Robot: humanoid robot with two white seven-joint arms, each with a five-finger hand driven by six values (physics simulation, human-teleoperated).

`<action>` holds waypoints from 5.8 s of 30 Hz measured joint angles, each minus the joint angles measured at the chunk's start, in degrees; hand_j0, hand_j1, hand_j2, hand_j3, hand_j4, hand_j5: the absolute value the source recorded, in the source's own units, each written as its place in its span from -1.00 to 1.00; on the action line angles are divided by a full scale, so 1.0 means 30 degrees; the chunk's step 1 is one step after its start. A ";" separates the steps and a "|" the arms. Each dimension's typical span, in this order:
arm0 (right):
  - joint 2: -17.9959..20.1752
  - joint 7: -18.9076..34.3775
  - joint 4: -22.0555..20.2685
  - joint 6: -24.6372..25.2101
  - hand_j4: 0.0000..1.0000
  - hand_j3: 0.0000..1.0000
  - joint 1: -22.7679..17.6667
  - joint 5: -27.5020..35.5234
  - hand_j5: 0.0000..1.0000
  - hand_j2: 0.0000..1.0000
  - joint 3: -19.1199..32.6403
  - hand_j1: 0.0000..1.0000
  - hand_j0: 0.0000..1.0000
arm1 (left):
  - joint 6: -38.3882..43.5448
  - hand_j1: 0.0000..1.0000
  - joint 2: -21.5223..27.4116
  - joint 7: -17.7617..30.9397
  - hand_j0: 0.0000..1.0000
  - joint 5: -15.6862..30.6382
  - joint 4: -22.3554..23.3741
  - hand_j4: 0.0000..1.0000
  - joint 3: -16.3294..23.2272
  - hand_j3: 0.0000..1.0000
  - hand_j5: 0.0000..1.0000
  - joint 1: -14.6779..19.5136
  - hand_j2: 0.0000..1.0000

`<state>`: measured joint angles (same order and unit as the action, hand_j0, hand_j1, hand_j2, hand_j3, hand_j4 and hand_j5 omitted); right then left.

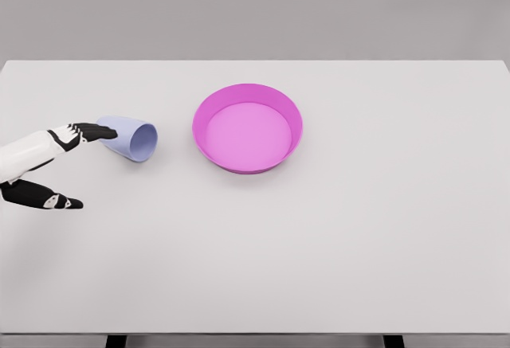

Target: Flip the cup with left arm and place it on the plate

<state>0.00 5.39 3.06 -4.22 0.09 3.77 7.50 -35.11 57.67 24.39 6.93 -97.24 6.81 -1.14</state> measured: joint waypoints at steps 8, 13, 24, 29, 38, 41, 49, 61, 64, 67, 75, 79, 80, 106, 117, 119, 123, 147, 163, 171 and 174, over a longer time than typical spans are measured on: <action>0.0000 -0.0005 0.0003 0.0001 1.00 1.00 0.0000 0.0002 1.00 1.00 0.0021 1.00 1.00 | -0.0003 1.00 -0.0554 0.0129 1.00 -0.1080 0.0059 1.00 -0.0441 1.00 1.00 0.0205 1.00; 0.0000 -0.0004 0.0006 0.0000 1.00 1.00 0.0000 0.0002 1.00 1.00 0.0021 1.00 1.00 | -0.0002 1.00 -0.1467 0.0234 1.00 -0.2156 0.0095 1.00 -0.1431 1.00 1.00 0.0234 1.00; 0.0000 -0.0004 0.0006 0.0002 1.00 1.00 0.0000 0.0001 1.00 1.00 0.0021 1.00 1.00 | -0.0004 1.00 -0.3403 0.0255 1.00 -0.2165 0.0536 1.00 -0.1859 1.00 1.00 0.0557 1.00; 0.0000 -0.0007 0.0006 0.0000 1.00 1.00 0.0000 0.0002 1.00 1.00 0.0021 1.00 1.00 | -0.0004 1.00 -0.4204 0.0258 1.00 -0.2062 -0.0091 1.00 -0.1819 1.00 1.00 0.0381 1.00; 0.0000 -0.0003 0.0006 0.0001 1.00 1.00 0.0000 0.0001 1.00 1.00 0.0021 1.00 1.00 | -0.0002 1.00 -0.2513 0.0167 1.00 -0.2227 0.1264 1.00 -0.1738 1.00 1.00 0.0674 1.00; 0.0000 -0.0009 0.0007 0.0000 1.00 1.00 0.0000 0.0002 1.00 1.00 0.0021 1.00 1.00 | 0.0004 1.00 -0.1340 0.0146 1.00 -0.3043 0.2607 1.00 -0.1685 1.00 1.00 0.1434 1.00; 0.0000 -0.0007 0.0007 0.0000 1.00 1.00 0.0000 0.0001 1.00 1.00 0.0021 1.00 1.00 | 0.0007 1.00 -0.0351 0.0140 1.00 -0.4901 0.3416 1.00 -0.1485 1.00 1.00 0.2753 1.00; 0.0000 -0.0007 0.0007 0.0000 1.00 1.00 0.0000 0.0001 1.00 1.00 0.0021 1.00 1.00 | -0.0001 1.00 -0.2770 0.0164 1.00 -0.7879 0.5183 1.00 0.5473 1.00 1.00 0.8203 1.00; 0.0000 -0.0006 0.0007 0.0000 1.00 1.00 0.0000 0.0001 1.00 1.00 0.0021 1.00 1.00 | -0.0001 1.00 -0.3241 0.0154 1.00 -0.8233 0.5962 1.00 0.5831 1.00 1.00 0.8554 1.00; 0.0000 -0.0002 0.0007 0.0002 1.00 1.00 0.0000 0.0001 1.00 1.00 0.0021 1.00 1.00 | -0.0002 1.00 -0.3706 0.0134 1.00 -0.8289 0.6632 1.00 0.5976 1.00 1.00 0.8789 1.00; 0.0000 -0.0007 0.0007 0.0000 1.00 1.00 0.0000 0.0001 1.00 1.00 0.0021 1.00 1.00 | 0.0004 1.00 -0.4315 0.0115 1.00 -0.8202 0.7637 1.00 0.6077 1.00 1.00 0.9404 1.00; 0.0000 -0.0003 0.0007 0.0000 1.00 1.00 0.0000 0.0001 1.00 1.00 0.0021 1.00 1.00 | 0.0002 1.00 -0.4575 0.0137 1.00 -0.8272 0.8389 1.00 0.6208 1.00 1.00 0.9726 1.00; 0.0000 -0.0002 0.0007 0.0000 1.00 1.00 0.0000 0.0001 1.00 1.00 0.0021 1.00 1.00 | 0.0002 1.00 -0.4626 0.0146 1.00 -0.8288 0.8499 1.00 0.6275 1.00 1.00 0.9785 1.00; 0.0000 -0.0005 0.0006 0.0002 1.00 1.00 0.0000 0.0001 1.00 1.00 0.0021 1.00 1.00 | 0.0001 0.96 -0.5757 0.0251 0.96 -0.9013 1.0431 0.96 0.8056 0.96 0.96 1.1250 0.96; 0.0000 -0.0005 0.0006 0.0000 1.00 1.00 0.0000 0.0001 1.00 1.00 0.0021 1.00 1.00 | 0.0005 0.69 -0.5960 0.0253 0.69 -0.9353 1.0963 0.69 0.8427 0.69 0.69 1.1514 0.69; 0.0000 -0.0003 0.0006 0.0000 1.00 1.00 0.0000 0.0001 1.00 1.00 0.0021 1.00 1.00 | 0.0006 0.67 -0.5967 0.0252 0.67 -0.9438 1.1038 0.67 0.8435 0.67 0.67 1.1514 0.67; 0.0000 -0.0003 0.0006 0.0000 1.00 1.00 0.0000 0.0002 1.00 1.00 0.0021 1.00 1.00 | 0.0023 0.59 -0.5992 0.0237 0.59 -0.9457 1.1094 0.59 0.8428 0.59 0.59 1.1514 0.59; 0.0000 -0.0001 0.0006 0.0000 1.00 1.00 0.0000 0.0002 1.00 1.00 0.0021 1.00 1.00 | -0.0006 0.47 -0.6056 0.0146 0.47 -0.6000 1.0453 0.47 0.8542 0.47 0.47 1.1221 0.47; 0.0000 -0.0003 0.0006 0.0000 1.00 1.00 0.0000 0.0001 1.00 1.00 0.0021 1.00 1.00 | 0.0000 0.48 -0.6018 0.0166 0.48 -0.1829 0.9203 0.48 0.9482 0.48 0.48 1.1484 0.48; 0.0000 0.0000 0.0006 0.0001 1.00 1.00 0.0000 0.0002 1.00 1.00 0.0021 1.00 1.00 | 0.0000 0.48 -0.6146 0.0169 0.48 -0.1548 0.9152 0.48 0.9502 0.48 0.48 1.1543 0.48; 0.0000 -0.0001 0.0007 0.0000 1.00 1.00 0.0000 0.0001 1.00 1.00 0.0021 1.00 1.00 | 0.0002 0.48 -0.6339 0.0170 0.48 -0.1391 0.9139 0.48 0.9533 0.48 0.48 1.1836 0.48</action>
<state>0.00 5.39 3.07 -4.21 0.09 3.78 7.56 -35.10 38.66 24.90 2.75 -69.82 35.41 34.36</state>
